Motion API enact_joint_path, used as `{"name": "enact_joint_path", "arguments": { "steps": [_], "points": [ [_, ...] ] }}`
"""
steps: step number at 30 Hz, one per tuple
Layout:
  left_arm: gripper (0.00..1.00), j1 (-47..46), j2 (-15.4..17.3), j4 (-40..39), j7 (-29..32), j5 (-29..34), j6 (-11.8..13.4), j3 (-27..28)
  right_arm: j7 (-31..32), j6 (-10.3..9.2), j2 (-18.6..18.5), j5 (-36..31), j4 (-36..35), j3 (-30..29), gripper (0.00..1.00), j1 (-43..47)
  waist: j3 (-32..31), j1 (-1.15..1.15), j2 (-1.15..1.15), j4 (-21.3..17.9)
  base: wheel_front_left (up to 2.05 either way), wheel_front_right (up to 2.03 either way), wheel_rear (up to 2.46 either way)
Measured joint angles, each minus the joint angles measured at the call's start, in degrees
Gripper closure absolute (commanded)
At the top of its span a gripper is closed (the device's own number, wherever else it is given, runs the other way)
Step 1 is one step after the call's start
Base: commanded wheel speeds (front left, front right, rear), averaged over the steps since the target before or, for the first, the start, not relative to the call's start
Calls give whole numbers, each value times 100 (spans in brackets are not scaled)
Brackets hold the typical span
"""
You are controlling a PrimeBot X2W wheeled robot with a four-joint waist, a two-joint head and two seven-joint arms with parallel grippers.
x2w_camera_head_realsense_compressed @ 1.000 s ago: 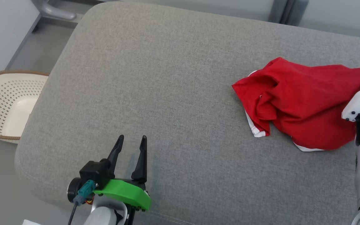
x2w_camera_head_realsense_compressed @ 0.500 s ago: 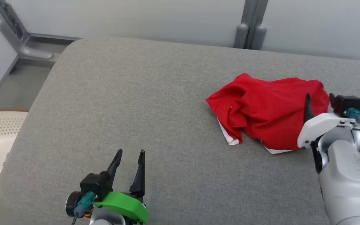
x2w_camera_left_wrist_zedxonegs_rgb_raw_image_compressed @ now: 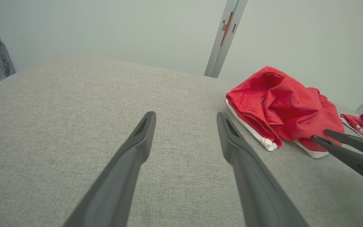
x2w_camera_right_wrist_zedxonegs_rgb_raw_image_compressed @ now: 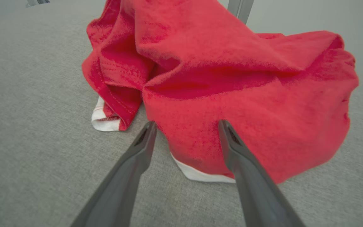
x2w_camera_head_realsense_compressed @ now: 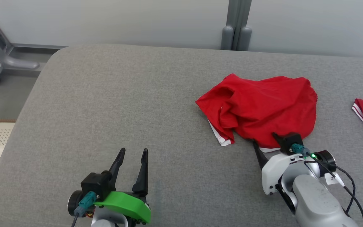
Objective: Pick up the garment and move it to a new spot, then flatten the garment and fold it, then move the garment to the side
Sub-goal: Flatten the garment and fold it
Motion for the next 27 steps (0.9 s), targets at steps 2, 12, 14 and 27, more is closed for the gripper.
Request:
{"name": "enact_joint_path", "arguments": {
  "steps": [2,12,14,27],
  "points": [
    [0,-26,-1,0,0,-20,2,8,71,0,-170,-1,34,171,0,-29,79,0,0,66,0,0,0],
    [0,-180,-8,63,-51,-27,2,33,177,0,-470,-105,438,435,100,-542,445,0,0,410,0,0,0],
    [0,-180,-9,94,-56,-29,13,64,82,0,-445,-32,422,443,100,-616,459,0,0,429,0,0,0],
    [0,-22,0,109,-67,-38,64,145,398,0,-726,769,-1638,1379,100,-194,191,0,0,-142,0,0,0]
  ]
}}
